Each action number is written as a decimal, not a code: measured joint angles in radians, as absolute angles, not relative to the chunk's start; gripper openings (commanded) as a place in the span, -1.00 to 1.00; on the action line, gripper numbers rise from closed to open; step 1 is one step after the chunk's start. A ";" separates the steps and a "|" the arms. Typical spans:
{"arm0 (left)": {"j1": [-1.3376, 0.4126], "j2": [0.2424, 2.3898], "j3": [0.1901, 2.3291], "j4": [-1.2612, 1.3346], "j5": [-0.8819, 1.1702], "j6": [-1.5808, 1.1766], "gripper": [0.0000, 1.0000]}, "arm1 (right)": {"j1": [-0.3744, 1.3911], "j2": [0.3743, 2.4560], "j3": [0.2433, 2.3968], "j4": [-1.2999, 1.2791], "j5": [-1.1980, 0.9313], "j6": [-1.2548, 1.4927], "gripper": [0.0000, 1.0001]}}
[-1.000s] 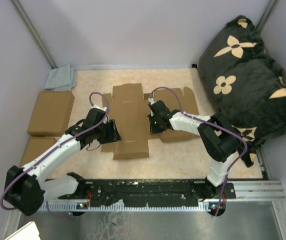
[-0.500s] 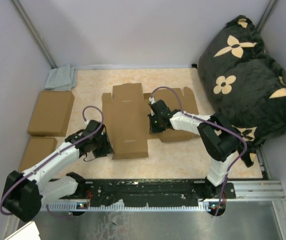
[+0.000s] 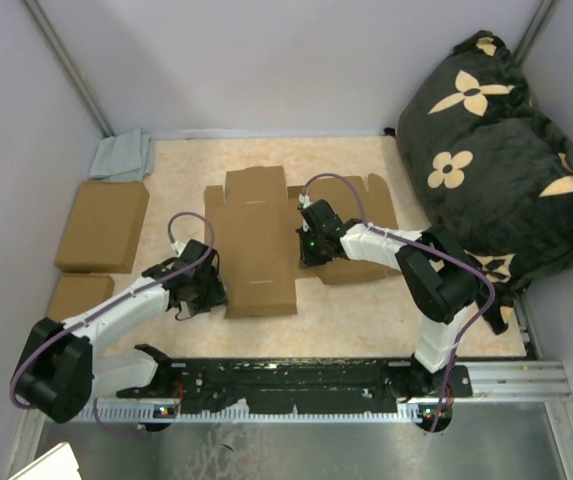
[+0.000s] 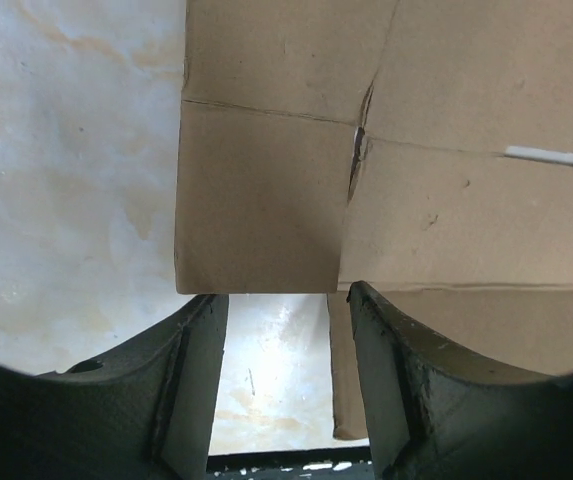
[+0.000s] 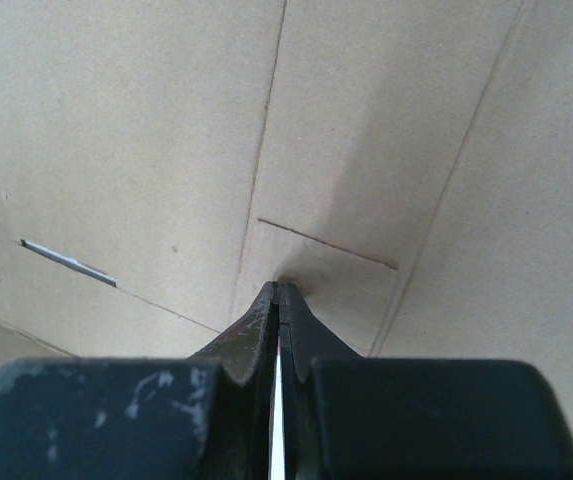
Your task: Fold the paper box
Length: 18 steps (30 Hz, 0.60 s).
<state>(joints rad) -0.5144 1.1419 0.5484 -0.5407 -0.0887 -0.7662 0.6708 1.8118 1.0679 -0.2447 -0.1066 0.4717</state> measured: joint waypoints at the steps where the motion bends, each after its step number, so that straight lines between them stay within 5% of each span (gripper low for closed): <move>1: -0.514 1.160 0.556 -0.541 -0.099 -0.766 0.17 | 0.671 1.812 1.068 -0.245 -0.107 0.472 -1.00; 18: -0.513 1.303 0.800 -0.487 -0.199 -0.710 0.17 | 0.671 1.811 1.061 -0.229 -0.114 0.470 -1.00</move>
<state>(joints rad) -0.5133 1.3033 0.7998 -0.4866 -0.1989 -0.7097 0.6708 1.8114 1.0611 -0.2291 -0.1139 0.4702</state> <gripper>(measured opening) 0.584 0.004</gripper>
